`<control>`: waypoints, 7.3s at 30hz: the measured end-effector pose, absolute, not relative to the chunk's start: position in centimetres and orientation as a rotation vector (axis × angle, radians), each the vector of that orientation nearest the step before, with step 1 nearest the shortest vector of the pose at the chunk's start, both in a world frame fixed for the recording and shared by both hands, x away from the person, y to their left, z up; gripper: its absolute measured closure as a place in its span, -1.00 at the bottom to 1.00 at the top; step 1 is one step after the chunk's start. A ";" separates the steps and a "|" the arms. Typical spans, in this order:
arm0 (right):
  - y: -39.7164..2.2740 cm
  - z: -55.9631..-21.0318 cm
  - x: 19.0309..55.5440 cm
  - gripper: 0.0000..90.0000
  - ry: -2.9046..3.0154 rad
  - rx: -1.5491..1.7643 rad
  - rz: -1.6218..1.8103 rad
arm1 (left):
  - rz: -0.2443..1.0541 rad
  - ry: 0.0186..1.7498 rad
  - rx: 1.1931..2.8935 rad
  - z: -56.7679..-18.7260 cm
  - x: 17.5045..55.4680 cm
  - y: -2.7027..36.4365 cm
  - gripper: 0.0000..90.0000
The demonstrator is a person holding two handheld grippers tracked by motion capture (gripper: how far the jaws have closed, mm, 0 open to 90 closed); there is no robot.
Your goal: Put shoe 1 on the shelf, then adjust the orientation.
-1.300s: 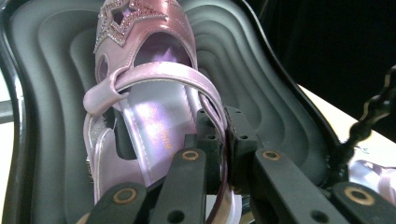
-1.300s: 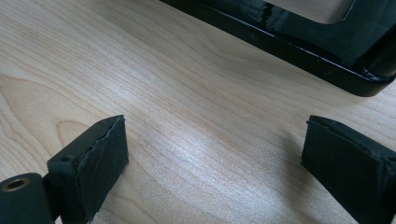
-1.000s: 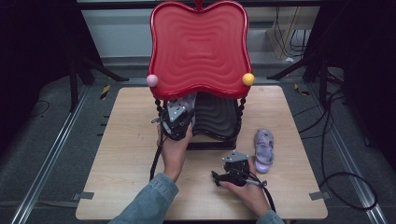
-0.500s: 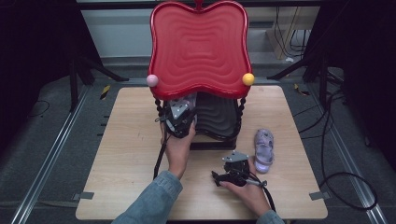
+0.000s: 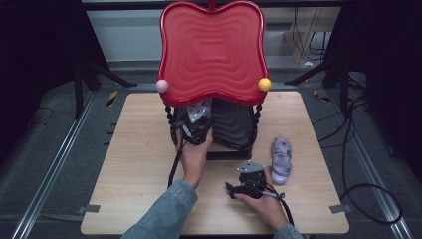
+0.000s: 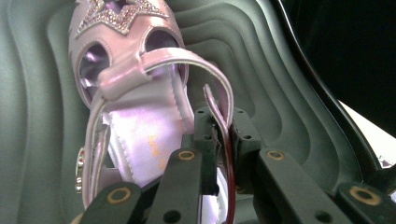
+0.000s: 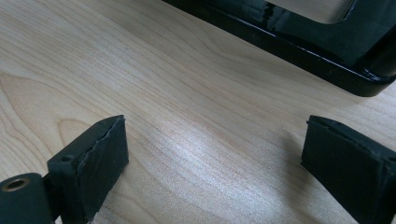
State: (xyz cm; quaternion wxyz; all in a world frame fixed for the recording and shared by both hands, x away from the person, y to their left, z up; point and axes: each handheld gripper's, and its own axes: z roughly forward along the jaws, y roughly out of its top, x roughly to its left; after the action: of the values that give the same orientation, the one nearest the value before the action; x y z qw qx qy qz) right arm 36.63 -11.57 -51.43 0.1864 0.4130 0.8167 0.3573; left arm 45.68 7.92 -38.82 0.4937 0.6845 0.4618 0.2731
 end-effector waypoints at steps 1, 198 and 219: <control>-11.6 -51.4 36.6 -0.84 2.300 1.163 1.006 | 0.662 1.120 1.660 -38.8 45.7 7.9 0.82; -16.7 -41.7 36.4 0.29 2.671 1.040 0.695 | 0.673 1.375 1.875 -49.1 36.4 25.1 -0.72; -13.2 -44.4 33.8 0.40 2.790 0.967 0.665 | 0.682 1.348 1.863 -49.0 36.5 25.1 -0.81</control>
State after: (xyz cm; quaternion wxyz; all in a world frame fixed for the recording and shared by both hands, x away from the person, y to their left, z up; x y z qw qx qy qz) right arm 33.79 -13.24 -44.37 0.0573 0.3188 0.9203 0.2195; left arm 36.52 25.14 -49.04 0.3632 0.7236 0.5237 0.2651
